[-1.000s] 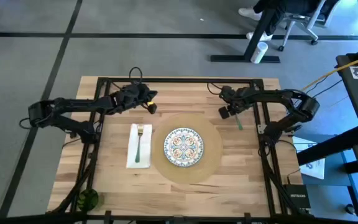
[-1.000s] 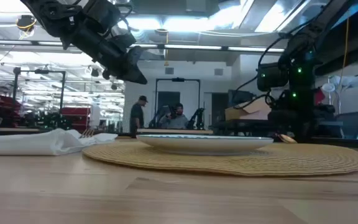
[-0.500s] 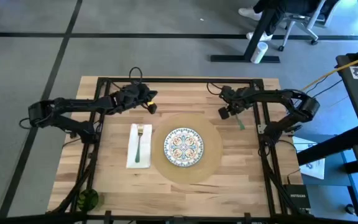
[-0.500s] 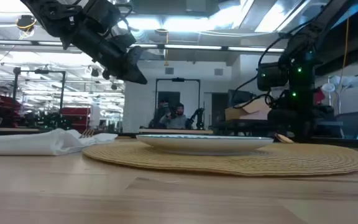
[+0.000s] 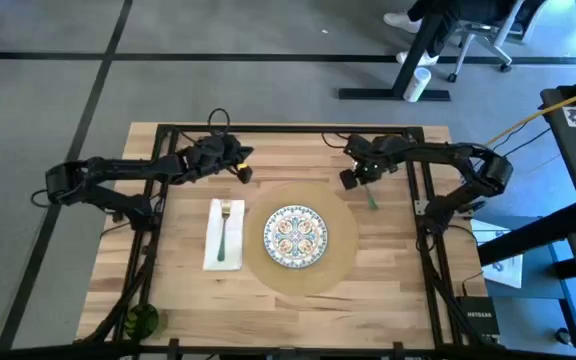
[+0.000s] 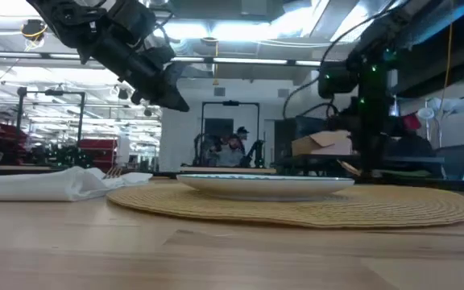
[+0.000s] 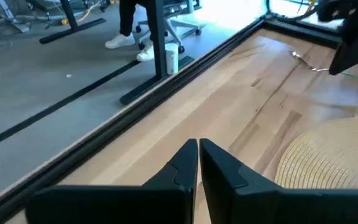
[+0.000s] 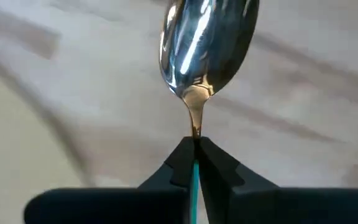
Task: Set table place
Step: Put the green spoon to the right of the blue patterned plate on the brown place mat
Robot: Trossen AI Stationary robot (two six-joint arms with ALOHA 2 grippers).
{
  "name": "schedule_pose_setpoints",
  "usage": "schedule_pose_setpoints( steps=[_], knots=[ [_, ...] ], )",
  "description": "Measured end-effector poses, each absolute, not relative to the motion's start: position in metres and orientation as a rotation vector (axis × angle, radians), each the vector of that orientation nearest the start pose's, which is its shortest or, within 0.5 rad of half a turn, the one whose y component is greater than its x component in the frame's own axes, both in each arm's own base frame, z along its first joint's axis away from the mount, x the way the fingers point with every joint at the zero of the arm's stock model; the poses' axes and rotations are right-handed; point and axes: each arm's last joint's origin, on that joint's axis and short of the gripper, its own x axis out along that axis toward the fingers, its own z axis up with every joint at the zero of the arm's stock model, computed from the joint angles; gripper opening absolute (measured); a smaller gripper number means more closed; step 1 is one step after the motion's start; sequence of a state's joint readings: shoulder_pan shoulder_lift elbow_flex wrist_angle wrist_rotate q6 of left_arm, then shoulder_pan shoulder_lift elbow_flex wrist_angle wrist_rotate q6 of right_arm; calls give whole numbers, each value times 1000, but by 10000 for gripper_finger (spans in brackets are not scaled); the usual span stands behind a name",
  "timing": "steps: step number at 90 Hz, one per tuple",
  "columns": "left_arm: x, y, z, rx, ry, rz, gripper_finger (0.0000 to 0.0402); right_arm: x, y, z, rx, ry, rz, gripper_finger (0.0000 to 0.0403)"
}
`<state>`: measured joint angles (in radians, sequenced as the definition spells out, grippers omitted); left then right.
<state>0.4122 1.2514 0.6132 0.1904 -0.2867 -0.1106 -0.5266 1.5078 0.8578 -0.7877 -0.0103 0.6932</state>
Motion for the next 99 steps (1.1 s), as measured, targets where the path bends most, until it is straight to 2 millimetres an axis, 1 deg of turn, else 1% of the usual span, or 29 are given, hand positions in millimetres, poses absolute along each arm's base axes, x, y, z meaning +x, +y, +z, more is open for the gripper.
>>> schedule_pose_setpoints(
  steps=[12,23,37,46,58,68,81,99],
  knots=[
    [229,109,211,-175,450,722,1,229,-103,171,1017,1197,-851,0],
    [230,106,210,-193,459,724,1,237,-80,171,1041,1209,-851,0],
    [234,97,211,-120,466,745,1,246,-53,171,1080,1193,-855,0],
    [235,94,213,-89,450,766,1,254,-40,172,1113,1134,-860,0],
    [235,94,213,-66,456,783,1,263,-21,174,1171,1043,-861,0],
    [233,97,212,-43,474,808,1,269,-3,169,1214,1007,-887,0],
    [232,98,210,-20,503,813,1,272,10,161,1249,989,-957,0],
    [231,98,210,-10,517,808,1,273,20,155,1270,959,-1018,0]
  ],
)
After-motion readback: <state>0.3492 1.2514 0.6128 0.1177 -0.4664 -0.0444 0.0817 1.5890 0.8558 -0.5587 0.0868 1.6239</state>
